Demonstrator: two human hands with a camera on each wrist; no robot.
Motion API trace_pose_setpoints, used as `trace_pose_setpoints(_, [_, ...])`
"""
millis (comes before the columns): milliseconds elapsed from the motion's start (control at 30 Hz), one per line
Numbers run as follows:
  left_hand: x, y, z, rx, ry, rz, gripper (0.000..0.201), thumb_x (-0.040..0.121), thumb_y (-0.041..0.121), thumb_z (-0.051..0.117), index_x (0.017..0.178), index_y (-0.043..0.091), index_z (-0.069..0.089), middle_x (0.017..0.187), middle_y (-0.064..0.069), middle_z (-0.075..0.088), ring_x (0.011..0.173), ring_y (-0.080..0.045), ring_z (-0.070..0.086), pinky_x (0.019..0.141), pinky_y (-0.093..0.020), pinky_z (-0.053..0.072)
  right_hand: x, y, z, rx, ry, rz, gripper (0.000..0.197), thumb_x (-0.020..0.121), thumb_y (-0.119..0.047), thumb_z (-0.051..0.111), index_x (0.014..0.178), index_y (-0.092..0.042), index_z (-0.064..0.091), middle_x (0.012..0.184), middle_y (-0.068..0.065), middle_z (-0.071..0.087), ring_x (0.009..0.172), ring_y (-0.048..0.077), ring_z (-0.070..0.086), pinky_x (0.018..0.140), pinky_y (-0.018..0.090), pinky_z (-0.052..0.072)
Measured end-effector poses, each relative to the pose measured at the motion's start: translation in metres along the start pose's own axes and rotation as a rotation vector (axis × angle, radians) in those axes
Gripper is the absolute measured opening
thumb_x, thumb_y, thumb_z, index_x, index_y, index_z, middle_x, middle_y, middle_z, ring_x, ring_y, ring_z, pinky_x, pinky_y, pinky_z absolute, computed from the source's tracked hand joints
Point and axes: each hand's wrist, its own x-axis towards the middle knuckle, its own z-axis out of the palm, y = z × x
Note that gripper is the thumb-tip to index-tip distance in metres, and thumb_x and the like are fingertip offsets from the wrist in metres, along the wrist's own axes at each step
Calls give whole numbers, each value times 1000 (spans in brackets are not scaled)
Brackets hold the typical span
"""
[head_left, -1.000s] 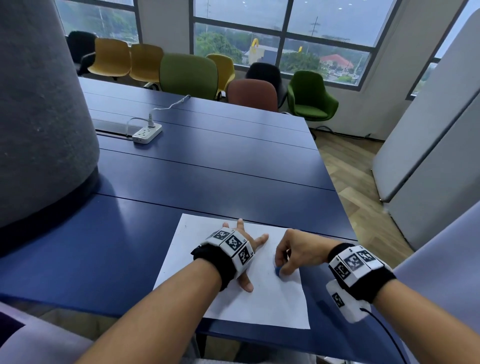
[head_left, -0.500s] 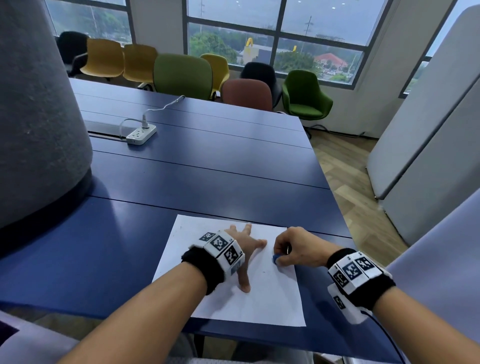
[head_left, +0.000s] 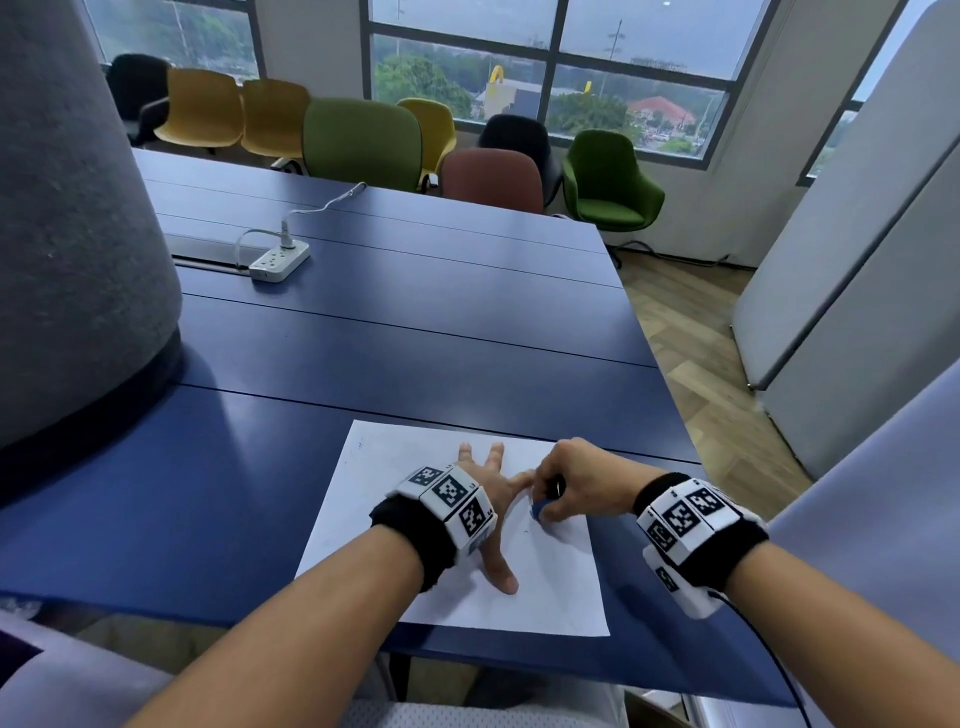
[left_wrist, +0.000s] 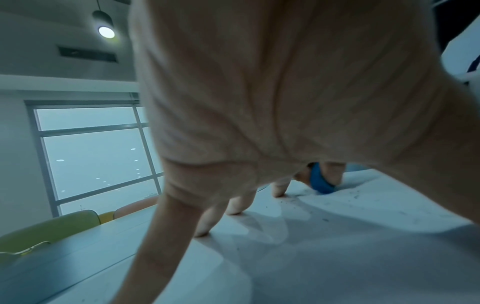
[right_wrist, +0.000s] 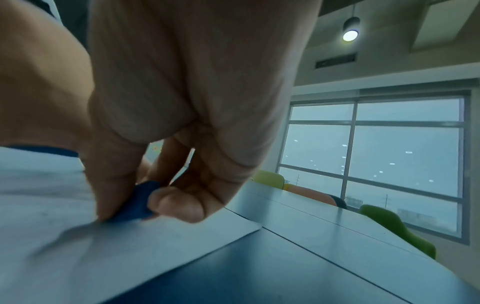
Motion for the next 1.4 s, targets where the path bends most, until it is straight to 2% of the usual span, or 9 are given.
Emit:
trace_pose_setpoints(100, [0,1,1,15,6,-7,138,55,63,85,153,41,-9,163,-8,-15,146,-49,-9,111,-66,25,3,2,4,36,96,24,9,72,-18,76,74,-12,70,73,3,68,62,16,58,63,29,52])
trace_pose_setpoints(233, [-4,3,-1,48,16,-12,139,59,64,83,156,24,-8,163,-11,-14,146,-48,-7,115,-60,19,-7,-8,10,59,-90,-8,11,73,-19,77,82,-14,74,78,-2,71,64,7,60,66,23,53])
trace_pose_setpoints(400, [0,1,3,20,33,-12,140,55,64,85,156,26,-4,164,-9,-11,146,-48,-5,114,-63,23,-1,-7,6,63,18,22,8,73,-17,77,76,-13,72,74,-1,70,62,9,60,65,25,53])
trace_pose_setpoints(567, [0,-1,2,16,17,-9,143,54,65,84,156,24,-8,163,-10,-15,146,-49,-9,116,-61,18,-15,-19,8,108,-293,29,9,74,-15,77,78,-17,70,63,-7,60,48,6,49,48,19,45])
trace_pose_setpoints(733, [2,0,4,20,19,-9,143,55,66,84,156,25,-10,163,-10,-16,146,-48,-10,114,-62,18,-14,-12,11,116,-74,23,10,73,-13,77,81,-12,72,68,-11,64,53,-2,55,56,12,46])
trace_pose_setpoints(867, [2,0,3,37,20,-11,143,56,67,82,156,24,-11,163,-12,-17,145,-49,-11,115,-61,16,-25,-25,12,98,-315,24,9,75,-19,78,82,-18,72,72,-7,65,55,6,54,55,20,49])
trace_pose_setpoints(1067, [5,0,7,1,29,-19,142,55,65,84,155,30,-9,163,-8,-16,146,-47,-11,114,-64,19,0,-13,0,38,-5,46,9,72,-16,79,76,-12,71,67,-7,65,53,1,53,56,15,45])
trace_pose_setpoints(1233, [3,2,4,21,22,-14,142,59,64,83,155,23,-14,162,-11,-18,145,-48,-13,115,-61,13,-11,-28,3,54,-311,53,12,72,-19,81,72,-24,70,73,-1,70,60,10,57,58,24,50])
trace_pose_setpoints(1400, [10,-1,10,11,45,-21,145,53,67,84,155,27,-11,163,-8,-15,146,-47,-10,113,-66,22,8,-3,-4,8,18,73,9,73,-17,78,78,-13,72,70,-3,64,58,7,53,56,17,44])
